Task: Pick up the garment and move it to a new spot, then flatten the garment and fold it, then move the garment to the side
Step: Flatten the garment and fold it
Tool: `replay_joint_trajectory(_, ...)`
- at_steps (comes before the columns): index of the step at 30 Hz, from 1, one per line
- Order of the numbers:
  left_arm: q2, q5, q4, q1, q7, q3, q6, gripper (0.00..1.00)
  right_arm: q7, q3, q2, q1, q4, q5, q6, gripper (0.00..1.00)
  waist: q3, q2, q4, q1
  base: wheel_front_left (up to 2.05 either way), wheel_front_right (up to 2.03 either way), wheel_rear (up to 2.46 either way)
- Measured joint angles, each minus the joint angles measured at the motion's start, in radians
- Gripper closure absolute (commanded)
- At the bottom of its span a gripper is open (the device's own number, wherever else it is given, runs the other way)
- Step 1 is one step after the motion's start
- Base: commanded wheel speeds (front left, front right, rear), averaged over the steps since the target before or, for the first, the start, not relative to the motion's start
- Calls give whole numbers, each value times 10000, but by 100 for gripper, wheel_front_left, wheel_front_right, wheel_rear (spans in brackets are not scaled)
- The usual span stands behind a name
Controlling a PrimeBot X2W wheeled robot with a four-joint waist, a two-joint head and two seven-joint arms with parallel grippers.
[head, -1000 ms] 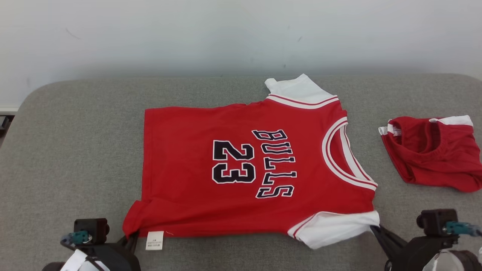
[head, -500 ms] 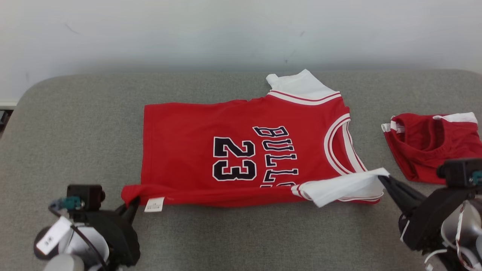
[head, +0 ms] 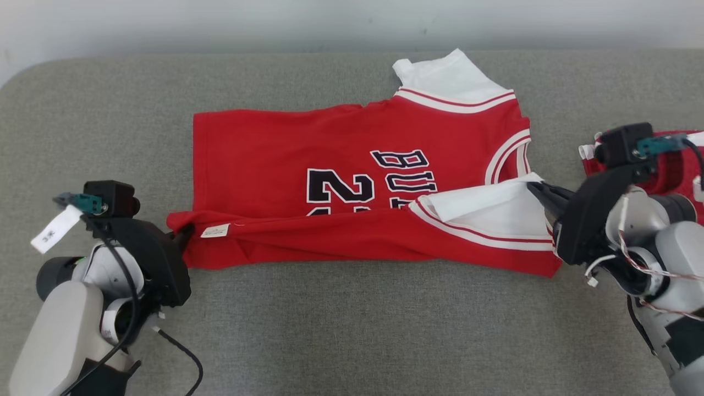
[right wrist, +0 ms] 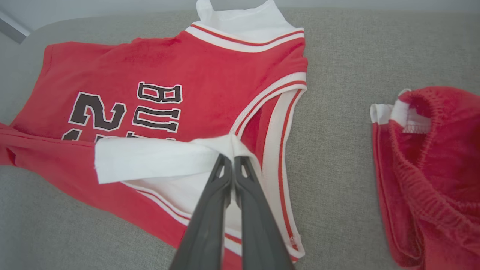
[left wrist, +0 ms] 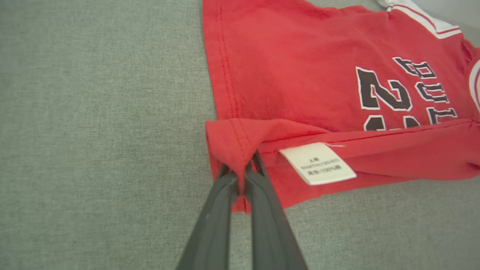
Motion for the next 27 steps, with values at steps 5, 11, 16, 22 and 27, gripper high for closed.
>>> replay_joint_trajectory(5, -13, -10, 527, -318, 25, -81, 0, 100, -58, 263, 226, -638, 727, -309, 77, 100, 226, 0, -33, 0, 0, 0, 0)
replay_joint_trajectory(11, -134, -132, 1175, -676, -211, -167, -4, 100, -391, 479, 349, -1135, 1638, -692, 163, 100, 457, 0, -81, -1, 0, 0, 0)
replay_joint_trajectory(16, -165, -123, 1653, -887, -654, -282, -10, 29, -1060, 637, 518, -1477, 2293, -936, 259, 0, 499, 0, -108, -2, 0, 0, 0)
replay_joint_trajectory(22, -184, -29, 2031, -1071, -1528, -360, -10, 0, -2048, 556, 757, -1509, 2880, -913, 424, 0, 312, 0, -138, -2, 0, 0, 0)
replay_joint_trajectory(27, -217, 295, 1657, -680, -2878, -284, 21, 0, -3283, 376, 727, -1140, 2692, -892, 520, 0, -51, 0, -120, -3, 0, 0, 0)
